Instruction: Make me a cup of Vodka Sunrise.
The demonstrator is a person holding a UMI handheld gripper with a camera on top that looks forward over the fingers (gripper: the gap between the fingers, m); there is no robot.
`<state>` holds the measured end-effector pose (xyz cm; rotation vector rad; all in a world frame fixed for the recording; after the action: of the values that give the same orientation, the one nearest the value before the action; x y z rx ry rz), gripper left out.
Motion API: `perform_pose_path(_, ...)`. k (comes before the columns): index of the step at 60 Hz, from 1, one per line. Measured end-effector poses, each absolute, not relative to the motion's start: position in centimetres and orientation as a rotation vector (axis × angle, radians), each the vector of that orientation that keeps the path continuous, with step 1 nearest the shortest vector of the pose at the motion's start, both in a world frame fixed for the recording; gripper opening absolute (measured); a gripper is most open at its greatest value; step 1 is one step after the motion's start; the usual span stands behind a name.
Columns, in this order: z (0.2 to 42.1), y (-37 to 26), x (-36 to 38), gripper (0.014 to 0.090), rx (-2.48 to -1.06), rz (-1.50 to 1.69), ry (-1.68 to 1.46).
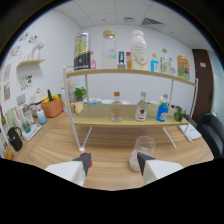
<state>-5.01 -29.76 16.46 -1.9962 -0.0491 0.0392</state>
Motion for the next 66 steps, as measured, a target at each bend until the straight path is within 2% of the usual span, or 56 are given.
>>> perform_pose_path(9, 15.6, -32.6, 0.6, 0.0863, -2.036, 0.015, 0.018)
perform_pose_path(15, 17.4, -33.1, 4.2, 0.0864, -2.027, 0.000, 0.061)
perform_pose_path(22, 22.5, -32.2, 8.4, 0.0865, -1.956, -0.010, 0.112)
perform_pose_path(34, 33.6, -27.6, 14.7, 0.0858, -1.783, -0.011, 0.159)
perform_pose_path(45, 39.7, -23.0, 18.2, 0.0855, -1.688, 0.002, 0.155)
perform_pose_path(46, 40.0, -22.6, 18.4, 0.0798, -1.680, 0.003, 0.152)
perform_pose_path(47, 40.3, -22.3, 18.6, 0.0855, -1.673, 0.004, 0.147)
perform_pose_path(66, 40.0, -14.8, 20.9, 0.0852, -1.681, -0.005, 0.107)
